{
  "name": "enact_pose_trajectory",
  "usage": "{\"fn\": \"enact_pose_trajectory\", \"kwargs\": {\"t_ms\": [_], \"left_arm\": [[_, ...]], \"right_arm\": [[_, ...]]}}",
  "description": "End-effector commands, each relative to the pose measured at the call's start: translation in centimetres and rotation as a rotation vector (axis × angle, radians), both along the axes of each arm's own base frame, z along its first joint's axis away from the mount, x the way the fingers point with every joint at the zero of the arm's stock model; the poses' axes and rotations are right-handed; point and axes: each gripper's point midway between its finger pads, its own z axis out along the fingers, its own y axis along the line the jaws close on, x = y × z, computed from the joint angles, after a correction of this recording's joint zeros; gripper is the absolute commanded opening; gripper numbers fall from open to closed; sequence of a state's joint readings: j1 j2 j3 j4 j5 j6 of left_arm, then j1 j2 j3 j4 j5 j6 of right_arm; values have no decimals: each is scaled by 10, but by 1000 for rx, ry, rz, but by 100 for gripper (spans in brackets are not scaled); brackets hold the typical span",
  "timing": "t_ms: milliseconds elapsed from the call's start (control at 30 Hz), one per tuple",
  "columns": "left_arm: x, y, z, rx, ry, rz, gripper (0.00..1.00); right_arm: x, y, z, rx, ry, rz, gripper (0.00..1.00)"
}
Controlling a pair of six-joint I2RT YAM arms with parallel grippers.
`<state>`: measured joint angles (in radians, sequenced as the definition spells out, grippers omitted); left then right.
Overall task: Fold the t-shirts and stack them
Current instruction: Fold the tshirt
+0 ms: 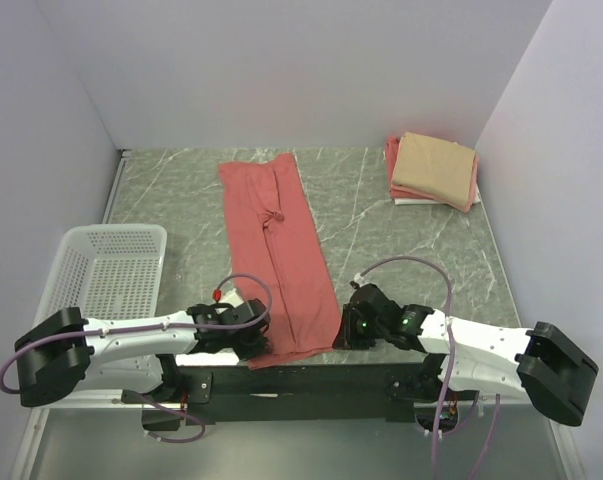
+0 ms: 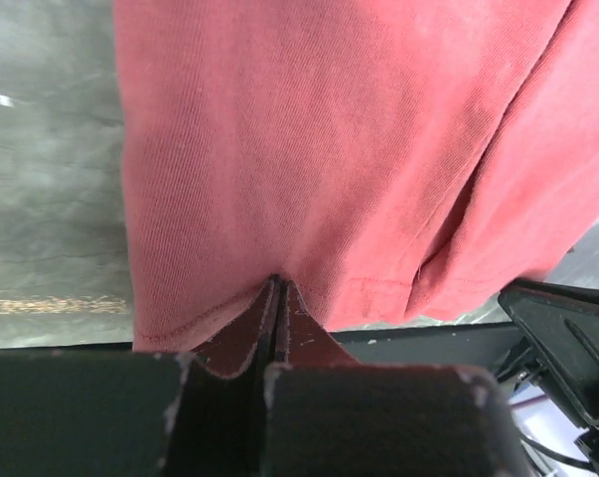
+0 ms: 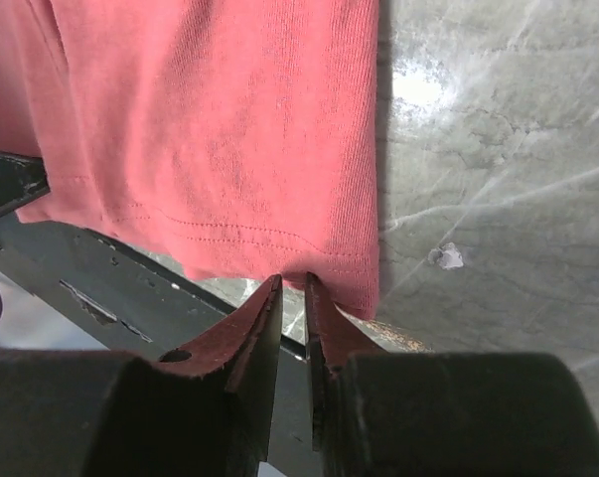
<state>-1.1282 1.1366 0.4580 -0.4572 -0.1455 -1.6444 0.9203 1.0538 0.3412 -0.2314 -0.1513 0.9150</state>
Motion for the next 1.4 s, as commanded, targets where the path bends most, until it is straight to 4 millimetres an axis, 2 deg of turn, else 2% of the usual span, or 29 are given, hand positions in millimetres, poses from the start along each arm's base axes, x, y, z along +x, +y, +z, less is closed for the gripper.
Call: {"fn": "enact_pose_trajectory", "kwargs": {"t_ms": [0,100,267,300,433,567,700,767,933,1100,1367], "left_arm": [[-13,7,-13,34,51,-31,1],[-12,4,-7,21,38,-38,1],[-2,6,25,22,-26,-40,11],[-1,8,31,23,-35,-34,16],[-4,22,50,15,-30,25,35],[-16,50,44,94,40,107,34],[-21,68,39,146,65,161,34],[-22,68,36,137,66,160,35],[-19,51,27,78,53,120,34],[-23,50,14,60,69,119,35],[-25,42,9,12,63,103,35]], "right_arm": [[2,-10,-8,-21,-20,-35,23],[1,-12,-7,-27,-21,-28,23],[7,-12,14,-20,-63,-29,23],[12,-8,28,3,-93,-31,24],[21,-16,47,1,-138,-45,29],[24,-26,40,-23,-126,-45,40],[26,-29,32,-19,-106,-36,43],[26,-30,28,-25,-98,-33,43],[28,-32,25,-35,-100,-31,45],[26,-36,19,-46,-86,-32,47],[24,-35,16,-40,-70,-34,47]]}}
